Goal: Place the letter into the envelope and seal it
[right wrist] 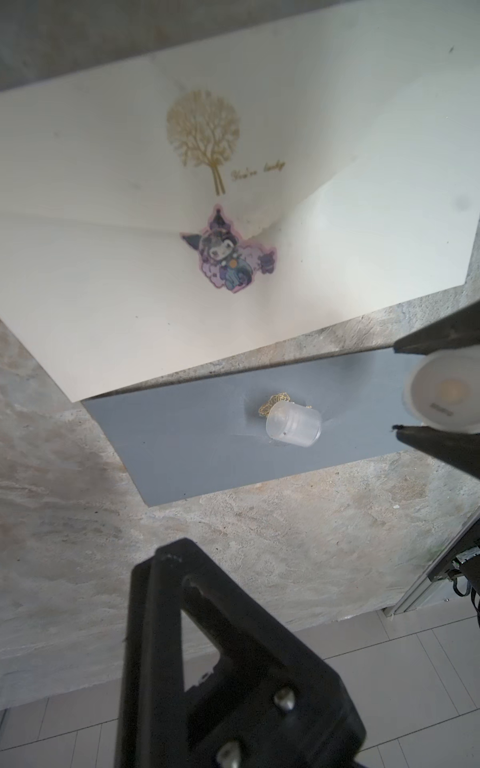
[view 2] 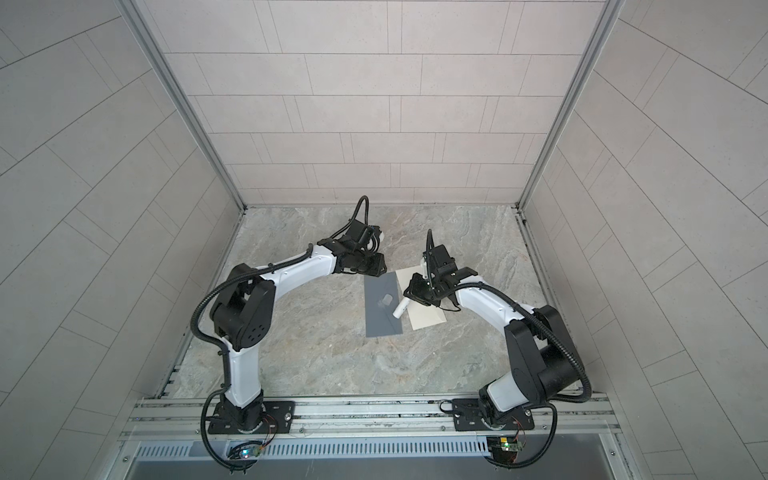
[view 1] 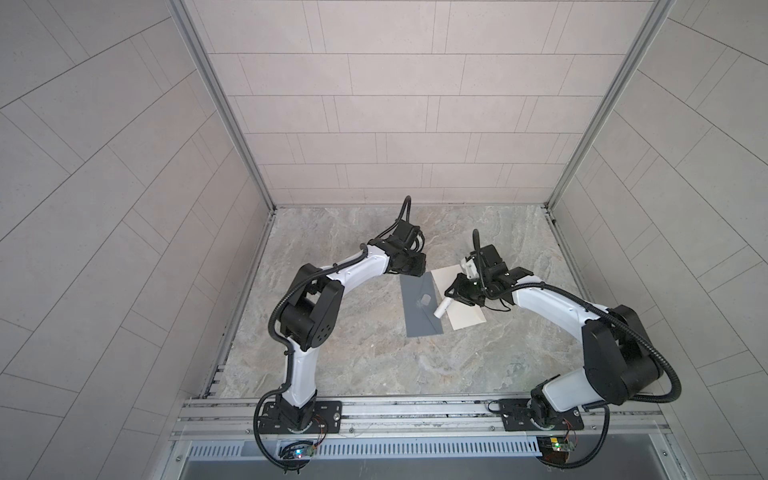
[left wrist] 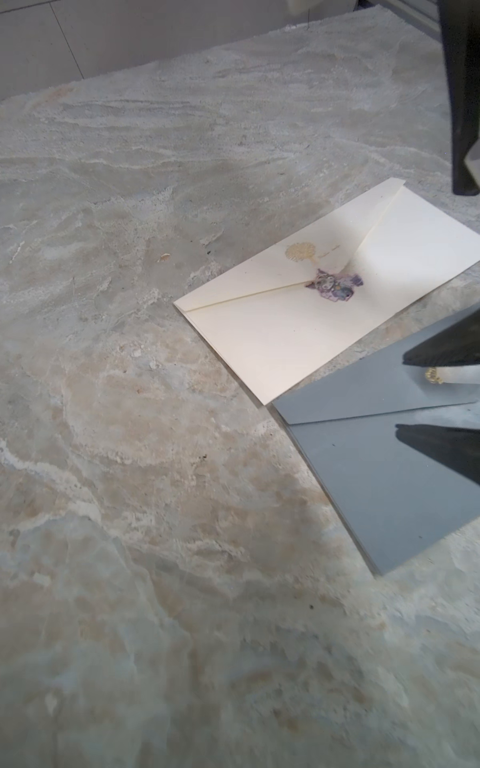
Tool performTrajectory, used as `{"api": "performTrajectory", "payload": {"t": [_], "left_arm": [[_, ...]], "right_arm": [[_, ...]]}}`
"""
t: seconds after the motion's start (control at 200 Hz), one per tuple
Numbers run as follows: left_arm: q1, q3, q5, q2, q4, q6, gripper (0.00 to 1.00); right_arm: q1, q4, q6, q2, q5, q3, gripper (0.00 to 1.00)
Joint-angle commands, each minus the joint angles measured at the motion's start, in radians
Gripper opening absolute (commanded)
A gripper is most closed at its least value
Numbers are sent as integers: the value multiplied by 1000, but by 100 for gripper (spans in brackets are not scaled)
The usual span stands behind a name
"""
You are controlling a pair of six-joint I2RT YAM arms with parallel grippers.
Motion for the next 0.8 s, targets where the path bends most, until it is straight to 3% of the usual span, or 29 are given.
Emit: {"api": "performTrajectory", "payload": {"t": [0.0,0.34,0.54,0.796], "left_arm": [[-30,68,-14,63,-54,2,27],[-63,188,-25,193,-180,32,16],[-63,147,-27,178,-217,41,12],[-60,57,10,130,-200,4,12]], "right_arm": [[3,22,-7,-6,-9,4,0],[13,19,-42,22,-77,6,0],[22,46,-43,85,-124,29,0],[24,61,-25,129,-95,55,0]]}}
